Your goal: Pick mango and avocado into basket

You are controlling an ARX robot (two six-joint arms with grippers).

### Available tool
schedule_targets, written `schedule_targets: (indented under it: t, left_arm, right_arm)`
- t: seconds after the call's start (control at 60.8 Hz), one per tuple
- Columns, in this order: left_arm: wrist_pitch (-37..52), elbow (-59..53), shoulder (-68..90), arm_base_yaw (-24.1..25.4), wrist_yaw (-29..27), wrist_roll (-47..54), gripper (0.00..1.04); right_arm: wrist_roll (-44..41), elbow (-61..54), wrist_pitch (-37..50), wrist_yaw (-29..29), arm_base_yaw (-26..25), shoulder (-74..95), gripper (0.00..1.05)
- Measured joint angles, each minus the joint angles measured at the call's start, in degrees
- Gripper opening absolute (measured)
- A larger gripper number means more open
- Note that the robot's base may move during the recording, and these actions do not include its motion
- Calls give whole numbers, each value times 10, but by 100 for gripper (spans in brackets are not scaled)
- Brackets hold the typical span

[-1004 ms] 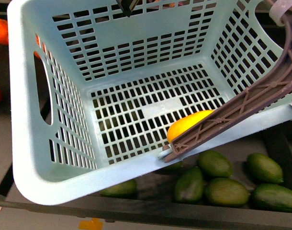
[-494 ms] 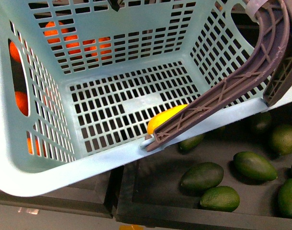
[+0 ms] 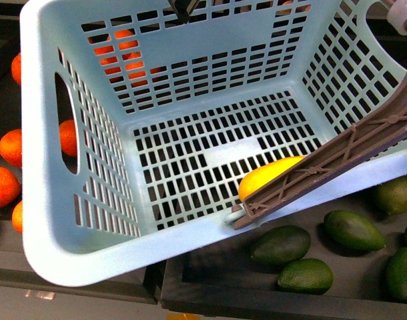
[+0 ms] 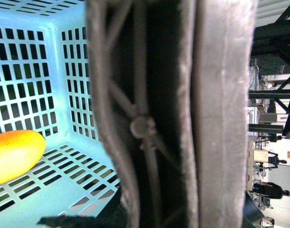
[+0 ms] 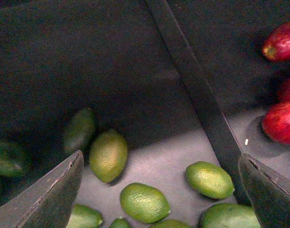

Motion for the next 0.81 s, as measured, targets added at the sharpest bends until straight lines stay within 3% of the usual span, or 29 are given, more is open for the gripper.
schedule_targets:
  t: [0.296, 0.806]
  left_arm:
    - [0, 0, 0, 1, -7, 3, 14]
    - [0, 0, 0, 1, -4, 2, 14]
  right_arm:
    - [-40, 148, -2, -14, 22, 278, 96]
    - [15, 294, -41, -17, 85, 415, 96]
